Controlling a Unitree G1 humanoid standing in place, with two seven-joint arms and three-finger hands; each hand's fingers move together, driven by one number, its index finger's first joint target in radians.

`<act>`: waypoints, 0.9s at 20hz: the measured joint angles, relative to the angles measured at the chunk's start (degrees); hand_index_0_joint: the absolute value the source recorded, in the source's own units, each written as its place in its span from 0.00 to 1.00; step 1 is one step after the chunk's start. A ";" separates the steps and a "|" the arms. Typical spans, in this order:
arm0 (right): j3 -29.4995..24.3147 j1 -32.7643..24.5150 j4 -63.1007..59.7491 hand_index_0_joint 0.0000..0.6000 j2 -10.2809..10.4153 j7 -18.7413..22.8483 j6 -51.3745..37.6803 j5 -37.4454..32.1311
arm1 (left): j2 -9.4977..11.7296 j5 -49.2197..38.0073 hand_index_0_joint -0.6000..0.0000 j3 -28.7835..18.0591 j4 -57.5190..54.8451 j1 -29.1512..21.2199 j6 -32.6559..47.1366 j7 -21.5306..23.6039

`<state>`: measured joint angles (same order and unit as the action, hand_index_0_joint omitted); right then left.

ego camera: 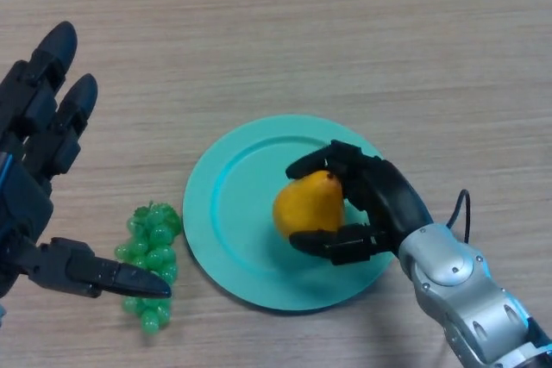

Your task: Pick up the yellow pear and place it on the plate

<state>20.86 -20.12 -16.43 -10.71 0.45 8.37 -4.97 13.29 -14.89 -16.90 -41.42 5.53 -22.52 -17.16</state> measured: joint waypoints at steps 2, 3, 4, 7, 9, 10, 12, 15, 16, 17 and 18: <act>-0.42 0.53 3.66 0.03 -0.03 -0.15 0.60 2.31 | -0.04 0.02 1.00 0.08 0.01 -0.03 0.17 0.05; -2.13 0.99 8.50 0.00 0.02 -0.17 1.47 2.42 | -0.04 0.09 1.00 0.49 0.03 -0.04 1.06 0.14; -3.54 1.04 11.34 0.00 0.02 -0.21 1.55 2.42 | -0.06 0.13 1.00 0.52 0.04 -0.04 1.83 0.14; -9.58 3.00 21.99 0.00 -0.01 -3.64 4.41 2.44 | -0.05 0.31 1.00 0.49 -0.01 -0.15 2.58 0.16; -12.94 4.60 28.82 0.00 0.02 -6.66 7.43 2.37 | -0.05 0.31 1.00 0.57 -0.08 -0.27 2.58 0.16; -14.42 5.25 31.64 0.00 0.03 -7.64 8.51 2.33 | -0.05 0.31 1.00 0.58 -0.14 -0.28 2.58 0.16; -17.13 7.39 38.40 0.00 -0.21 -9.29 11.12 2.27 | -0.05 0.33 1.00 0.70 -0.14 -0.40 2.58 0.16; -19.04 13.42 46.61 0.00 -1.58 -11.52 14.18 -1.52 | 0.37 0.33 1.00 1.15 -0.76 -1.67 -0.36 0.16; -19.47 14.95 47.58 0.00 -2.31 -12.72 14.17 -1.27 | 0.65 0.33 1.00 1.73 -0.76 -2.10 -0.84 0.16; -20.88 16.93 48.38 0.00 -2.86 -13.82 14.17 -1.17 | 0.67 0.34 1.00 2.55 -0.59 -2.54 -0.84 0.19; -22.05 18.06 48.71 0.00 -2.85 -13.82 14.16 -1.13 | 0.68 0.29 1.00 2.90 0.13 -3.06 -0.81 0.18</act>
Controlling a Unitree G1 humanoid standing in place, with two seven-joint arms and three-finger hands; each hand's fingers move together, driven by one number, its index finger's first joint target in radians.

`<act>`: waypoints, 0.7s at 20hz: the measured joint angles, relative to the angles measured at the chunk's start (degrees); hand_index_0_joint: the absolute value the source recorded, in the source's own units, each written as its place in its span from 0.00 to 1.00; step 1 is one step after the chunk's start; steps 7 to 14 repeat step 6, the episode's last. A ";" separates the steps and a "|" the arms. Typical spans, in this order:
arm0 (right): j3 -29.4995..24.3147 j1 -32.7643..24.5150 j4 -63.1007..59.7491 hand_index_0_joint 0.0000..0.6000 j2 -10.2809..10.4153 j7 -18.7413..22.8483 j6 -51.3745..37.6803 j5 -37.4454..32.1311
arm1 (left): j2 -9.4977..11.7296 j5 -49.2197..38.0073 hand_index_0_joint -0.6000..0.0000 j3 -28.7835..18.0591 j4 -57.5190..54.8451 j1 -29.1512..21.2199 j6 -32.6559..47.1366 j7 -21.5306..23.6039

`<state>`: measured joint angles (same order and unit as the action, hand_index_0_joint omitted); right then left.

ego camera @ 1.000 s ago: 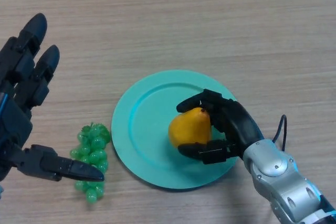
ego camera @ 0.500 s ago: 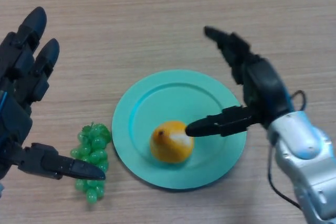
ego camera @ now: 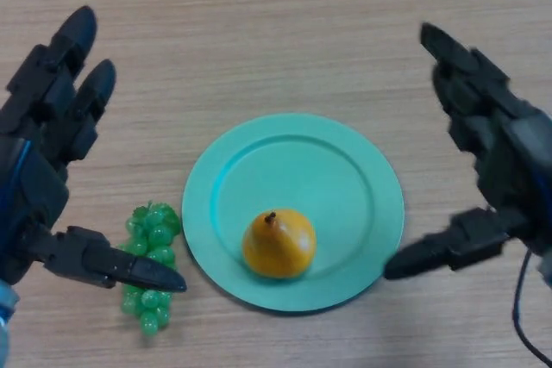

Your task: Pick up the yellow pear and place it on the plate

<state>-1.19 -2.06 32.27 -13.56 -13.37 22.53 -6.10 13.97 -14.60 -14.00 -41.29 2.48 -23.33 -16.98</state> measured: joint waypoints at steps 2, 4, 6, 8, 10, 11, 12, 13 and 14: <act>-2.60 2.86 2.70 0.00 0.00 0.02 0.00 0.33 | 1.28 0.04 1.00 -0.23 1.34 -0.53 -0.05 0.01; -2.49 5.02 6.64 0.00 0.13 -0.22 -0.02 1.46 | 1.46 0.05 1.00 -0.22 1.44 -0.88 -0.16 0.01; -1.78 6.18 8.49 0.00 0.37 -1.68 -0.04 1.04 | 1.42 0.03 1.00 -0.23 2.35 -1.41 -0.16 0.95; -1.78 6.18 8.49 0.00 0.37 -1.68 -0.04 1.04 | 1.42 0.03 1.00 -0.23 2.35 -1.41 -0.16 0.95; -1.78 6.18 8.49 0.00 0.37 -1.68 -0.04 1.04 | 1.42 0.03 1.00 -0.23 2.35 -1.41 -0.16 0.95; -1.78 6.18 8.49 0.00 0.37 -1.68 -0.04 1.04 | 1.42 0.03 1.00 -0.23 2.35 -1.41 -0.16 0.95; -1.78 6.18 8.49 0.00 0.37 -1.68 -0.04 1.04 | 1.42 0.03 1.00 -0.23 2.35 -1.41 -0.16 0.95; -1.78 6.18 8.49 0.00 0.37 -1.68 -0.04 1.04 | 1.42 0.03 1.00 -0.23 2.35 -1.41 -0.16 0.95; -1.78 6.18 8.49 0.00 0.37 -1.68 -0.04 1.04 | 1.42 0.03 1.00 -0.23 2.35 -1.41 -0.16 0.95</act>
